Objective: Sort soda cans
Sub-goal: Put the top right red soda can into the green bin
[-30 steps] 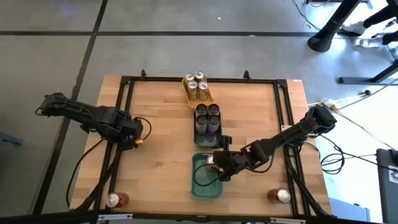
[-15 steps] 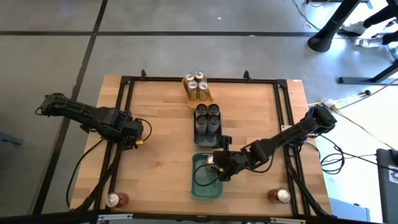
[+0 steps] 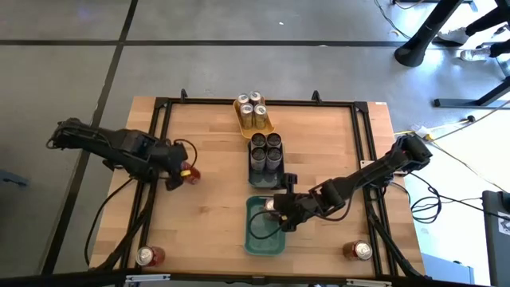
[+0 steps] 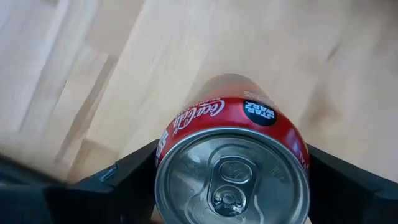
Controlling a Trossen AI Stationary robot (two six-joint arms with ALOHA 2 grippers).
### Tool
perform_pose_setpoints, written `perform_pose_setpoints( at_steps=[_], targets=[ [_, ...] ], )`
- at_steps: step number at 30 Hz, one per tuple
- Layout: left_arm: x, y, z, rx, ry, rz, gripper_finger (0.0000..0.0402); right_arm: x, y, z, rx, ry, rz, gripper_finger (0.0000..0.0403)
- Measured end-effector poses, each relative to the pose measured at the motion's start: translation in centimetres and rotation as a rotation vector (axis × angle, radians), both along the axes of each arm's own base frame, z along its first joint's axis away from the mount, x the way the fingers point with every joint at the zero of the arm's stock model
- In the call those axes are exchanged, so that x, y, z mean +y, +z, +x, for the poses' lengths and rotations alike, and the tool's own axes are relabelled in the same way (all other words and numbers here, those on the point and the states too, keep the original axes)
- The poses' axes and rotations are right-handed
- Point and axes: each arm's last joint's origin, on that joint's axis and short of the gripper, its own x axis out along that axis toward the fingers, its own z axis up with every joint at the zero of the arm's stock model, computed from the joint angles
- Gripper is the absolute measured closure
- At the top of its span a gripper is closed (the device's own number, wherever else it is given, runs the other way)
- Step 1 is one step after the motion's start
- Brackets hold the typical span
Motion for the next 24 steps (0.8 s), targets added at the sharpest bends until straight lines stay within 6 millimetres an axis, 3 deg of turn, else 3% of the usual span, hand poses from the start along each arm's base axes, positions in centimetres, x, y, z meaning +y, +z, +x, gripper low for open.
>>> perform_pose_setpoints(
  at_steps=[6, 11, 17, 24],
  targets=[
    [-0.3, 3.8, 1.3, -0.176, 0.005, -0.039, 0.0101, 0.0, 1.4, -0.2, -0.022, 0.023, -0.006, 0.0024],
    [-0.8, 5.5, 3.7, -0.307, -0.027, -0.048, 0.0101, -0.1, 2.5, -0.3, -0.059, 0.035, 0.014, 0.0024],
    [-1.8, 6.0, 7.8, -0.389, -0.091, -0.022, 0.0101, 0.2, 2.7, 0.4, -0.13, 0.011, 0.048, 0.0024],
    [-3.6, 6.2, 11.0, -0.383, -0.178, -0.004, 0.0101, 0.5, 2.1, 1.1, -0.152, 0.008, 0.054, 0.0025]
  ],
)
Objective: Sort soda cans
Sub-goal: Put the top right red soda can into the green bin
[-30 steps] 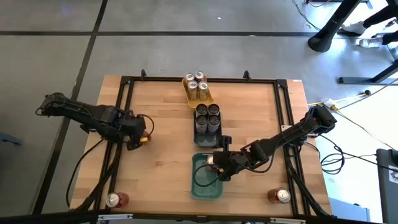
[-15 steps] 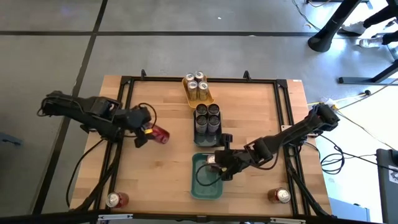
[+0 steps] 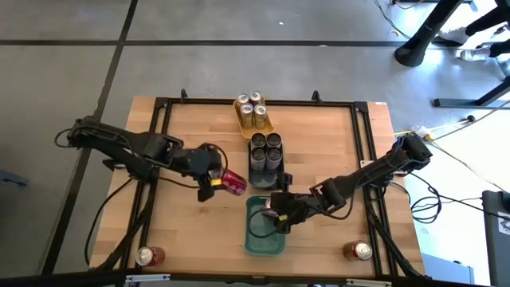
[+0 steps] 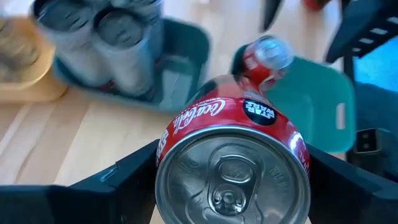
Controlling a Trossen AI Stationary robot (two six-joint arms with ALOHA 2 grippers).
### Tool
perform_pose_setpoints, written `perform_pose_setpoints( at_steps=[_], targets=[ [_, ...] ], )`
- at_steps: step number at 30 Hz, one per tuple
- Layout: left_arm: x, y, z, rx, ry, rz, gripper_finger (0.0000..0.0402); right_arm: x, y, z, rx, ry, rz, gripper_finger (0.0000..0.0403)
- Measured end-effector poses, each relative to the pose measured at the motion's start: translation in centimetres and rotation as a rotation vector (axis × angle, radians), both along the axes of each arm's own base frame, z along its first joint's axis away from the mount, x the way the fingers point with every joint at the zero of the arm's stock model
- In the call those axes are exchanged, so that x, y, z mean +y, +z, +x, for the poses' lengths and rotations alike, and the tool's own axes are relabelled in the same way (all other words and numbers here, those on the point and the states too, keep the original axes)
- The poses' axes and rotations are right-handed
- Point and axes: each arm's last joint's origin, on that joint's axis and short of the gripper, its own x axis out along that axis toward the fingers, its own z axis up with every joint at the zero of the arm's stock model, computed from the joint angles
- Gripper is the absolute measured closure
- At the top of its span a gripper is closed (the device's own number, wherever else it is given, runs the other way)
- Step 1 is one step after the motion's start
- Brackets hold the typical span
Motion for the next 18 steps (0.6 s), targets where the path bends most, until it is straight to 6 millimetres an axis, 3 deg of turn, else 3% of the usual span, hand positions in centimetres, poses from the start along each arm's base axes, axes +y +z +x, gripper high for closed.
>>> perform_pose_setpoints(
  at_steps=[3, 5, 15, 18],
  targets=[
    [-1.1, 0.4, 0.9, -0.025, -0.054, 0.014, 0.0101, 0.0, 0.3, 0.1, -0.029, -0.01, -0.001, 0.005],
    [-1.7, 0.6, 1.4, -0.049, -0.088, 0.023, 0.0101, -0.1, 0.8, 0.1, -0.06, -0.009, -0.012, 0.0089],
    [-3.0, 1.2, 2.3, -0.143, -0.151, 0.031, 0.0101, 0.2, 2.6, 0.3, -0.182, 0.081, -0.007, 0.038],
    [-3.2, 1.4, 2.4, -0.168, -0.174, 0.043, 0.0101, 0.1, 2.2, 0.6, -0.179, 0.07, -0.014, 0.0385]
  ],
)
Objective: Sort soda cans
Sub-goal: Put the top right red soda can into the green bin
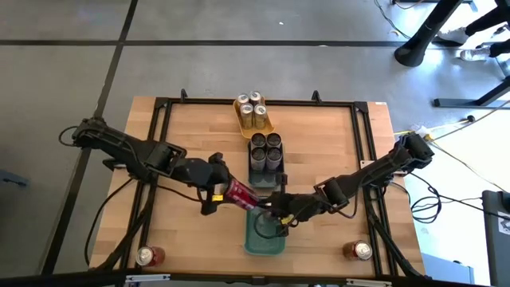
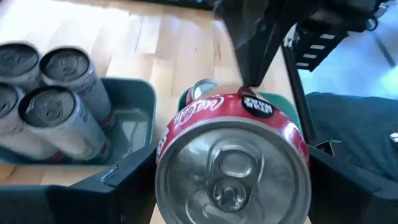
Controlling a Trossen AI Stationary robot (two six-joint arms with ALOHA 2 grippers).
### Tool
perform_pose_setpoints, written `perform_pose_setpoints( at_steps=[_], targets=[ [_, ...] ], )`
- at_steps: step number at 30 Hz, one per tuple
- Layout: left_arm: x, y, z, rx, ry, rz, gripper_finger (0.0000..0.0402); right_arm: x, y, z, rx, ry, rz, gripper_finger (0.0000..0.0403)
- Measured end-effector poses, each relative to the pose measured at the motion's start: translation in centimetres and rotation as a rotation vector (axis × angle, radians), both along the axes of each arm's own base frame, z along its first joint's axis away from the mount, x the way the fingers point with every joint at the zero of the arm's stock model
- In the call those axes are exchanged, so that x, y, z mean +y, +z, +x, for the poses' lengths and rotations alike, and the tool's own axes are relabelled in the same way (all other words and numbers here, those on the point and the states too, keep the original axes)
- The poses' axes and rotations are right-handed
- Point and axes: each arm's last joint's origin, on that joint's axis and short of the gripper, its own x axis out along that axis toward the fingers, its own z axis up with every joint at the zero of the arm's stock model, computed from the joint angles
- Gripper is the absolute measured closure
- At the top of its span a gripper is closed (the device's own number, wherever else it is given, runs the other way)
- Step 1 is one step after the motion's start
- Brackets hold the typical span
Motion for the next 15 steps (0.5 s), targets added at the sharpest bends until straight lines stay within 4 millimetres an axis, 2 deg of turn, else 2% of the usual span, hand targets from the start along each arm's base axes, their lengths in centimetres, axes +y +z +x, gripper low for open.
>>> perform_pose_setpoints(
  at_steps=[5, 11, 15],
  targets=[
    [-0.2, 0.3, 0.5, -0.056, -0.019, 0.001, 0.0102, 0.4, -0.6, 0.5, -0.003, 0.026, 0.014, 0.0363],
    [-0.5, 0.6, 1.3, -0.131, -0.029, 0.0, 0.0102, 0.5, -1.2, 1.0, 0.001, 0.023, 0.01, 0.0382],
    [-0.8, 0.1, 2.2, -0.141, -0.034, 0.006, 0.0102, 0.6, -1.4, 1.0, 0.006, 0.031, -0.01, 0.0395]
  ],
)
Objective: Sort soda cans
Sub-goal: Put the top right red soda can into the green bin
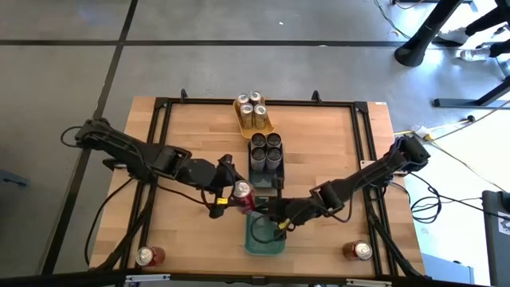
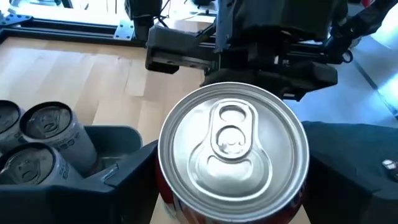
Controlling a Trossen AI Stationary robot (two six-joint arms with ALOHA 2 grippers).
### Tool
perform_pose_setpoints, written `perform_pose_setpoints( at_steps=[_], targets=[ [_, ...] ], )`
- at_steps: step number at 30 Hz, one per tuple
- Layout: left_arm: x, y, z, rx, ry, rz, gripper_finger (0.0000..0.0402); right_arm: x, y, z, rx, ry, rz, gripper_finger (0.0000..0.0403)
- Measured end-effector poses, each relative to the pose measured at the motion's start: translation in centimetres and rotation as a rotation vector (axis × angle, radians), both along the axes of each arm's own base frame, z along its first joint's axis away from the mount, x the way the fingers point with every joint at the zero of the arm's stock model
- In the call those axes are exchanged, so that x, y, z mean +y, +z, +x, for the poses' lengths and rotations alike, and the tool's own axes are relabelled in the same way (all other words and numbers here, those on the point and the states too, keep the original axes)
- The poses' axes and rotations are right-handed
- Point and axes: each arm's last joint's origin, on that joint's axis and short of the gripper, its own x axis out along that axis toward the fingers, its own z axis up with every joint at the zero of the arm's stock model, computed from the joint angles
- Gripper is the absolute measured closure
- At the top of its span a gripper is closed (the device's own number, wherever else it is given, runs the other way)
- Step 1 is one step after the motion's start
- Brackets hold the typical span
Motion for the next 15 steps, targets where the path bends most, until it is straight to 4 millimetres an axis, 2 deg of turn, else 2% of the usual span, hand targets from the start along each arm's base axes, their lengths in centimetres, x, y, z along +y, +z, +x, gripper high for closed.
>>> perform_pose_setpoints(
  at_steps=[5, 11, 15],
  targets=[
    [-0.1, -0.5, 0.6, 0.011, 0.003, 0.008, 0.0102, 0.0, 0.0, -0.2, 0.015, 0.012, -0.028, 0.0401],
    [-0.3, -1.6, 0.6, 0.033, 0.027, 0.02, 0.0102, 0.8, 2.1, -3.3, 0.043, 0.02, -0.021, 0.0401],
    [-0.6, -3.9, 1.1, 0.079, 0.039, 0.025, 0.0102, 1.6, 2.9, -5.5, 0.071, 0.003, -0.037, 0.0401]
  ],
)
